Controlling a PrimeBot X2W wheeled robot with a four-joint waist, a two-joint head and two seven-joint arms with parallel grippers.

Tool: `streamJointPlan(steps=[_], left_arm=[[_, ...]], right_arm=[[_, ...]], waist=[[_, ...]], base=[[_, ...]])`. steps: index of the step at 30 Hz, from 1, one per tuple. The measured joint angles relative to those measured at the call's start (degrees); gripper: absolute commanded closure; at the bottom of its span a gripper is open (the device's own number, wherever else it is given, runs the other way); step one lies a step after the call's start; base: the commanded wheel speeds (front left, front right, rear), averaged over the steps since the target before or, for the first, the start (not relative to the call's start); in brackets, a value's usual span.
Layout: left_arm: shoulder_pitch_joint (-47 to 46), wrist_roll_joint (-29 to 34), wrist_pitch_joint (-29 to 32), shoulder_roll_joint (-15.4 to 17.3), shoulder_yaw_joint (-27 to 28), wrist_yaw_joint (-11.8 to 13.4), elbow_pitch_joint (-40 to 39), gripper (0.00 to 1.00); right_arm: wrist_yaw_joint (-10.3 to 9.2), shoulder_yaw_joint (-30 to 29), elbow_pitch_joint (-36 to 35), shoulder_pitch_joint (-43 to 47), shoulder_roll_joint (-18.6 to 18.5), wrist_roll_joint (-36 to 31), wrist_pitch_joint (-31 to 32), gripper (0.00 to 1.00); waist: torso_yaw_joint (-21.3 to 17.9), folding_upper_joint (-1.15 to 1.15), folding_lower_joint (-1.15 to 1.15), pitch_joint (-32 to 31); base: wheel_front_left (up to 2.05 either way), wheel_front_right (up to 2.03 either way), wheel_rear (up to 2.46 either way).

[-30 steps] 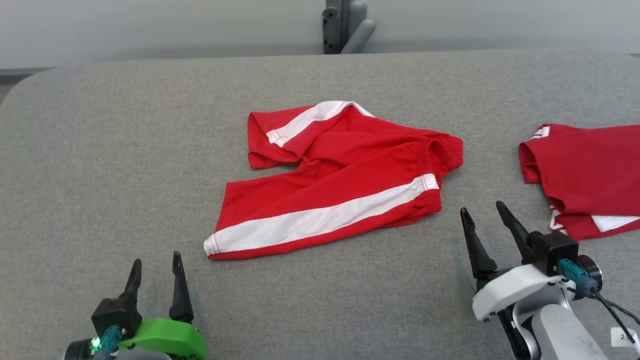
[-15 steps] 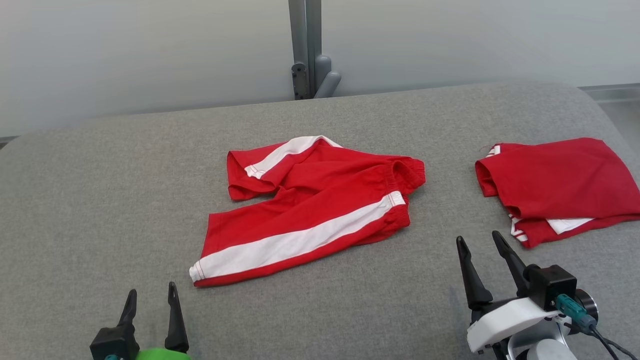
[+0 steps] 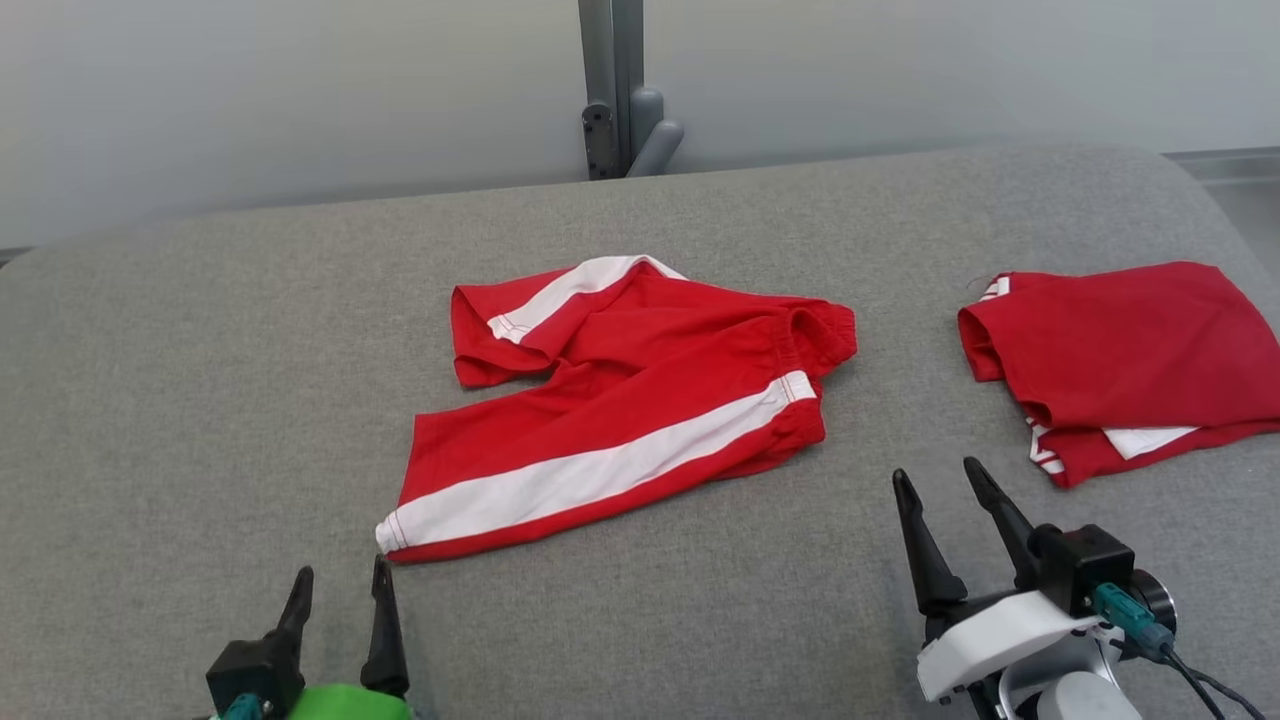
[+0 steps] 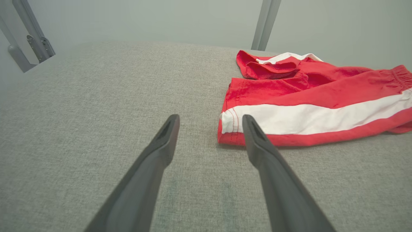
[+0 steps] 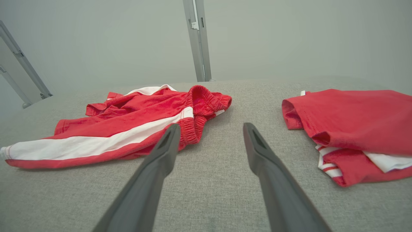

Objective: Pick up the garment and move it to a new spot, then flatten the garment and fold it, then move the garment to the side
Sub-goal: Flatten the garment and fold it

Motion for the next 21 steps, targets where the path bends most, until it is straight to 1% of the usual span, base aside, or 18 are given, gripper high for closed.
streamJointPlan(steps=[6,12,14,21], left_arm=[[-4.0,-2.6,0.0,0.0,-2.1,-2.3,1.9,0.00],[-6.3,-5.3,0.0,0.0,-2.8,-3.8,4.6,0.00],[-6.8,-6.5,0.0,0.0,-2.8,-4.3,5.5,0.00],[-7.3,-7.6,0.0,0.0,-2.9,-5.6,6.2,0.00]], right_arm=[[0.00,1.5,0.1,-2.5,0.0,0.4,0.0,0.00],[0.00,2.4,0.1,-4.1,-0.2,0.7,0.0,0.00],[0.00,2.7,0.2,-4.3,-0.3,0.9,0.0,0.00],[0.00,3.1,0.2,-4.9,-0.5,1.0,0.0,0.00]], waist=[[0.3,0.00,0.00,3.4],[0.5,0.00,0.00,6.3],[0.5,0.00,0.00,6.9],[0.3,0.00,0.00,8.0]], base=[[0.00,0.00,0.00],[0.00,0.00,0.00],[0.00,0.00,0.00],[0.00,0.00,0.00]])
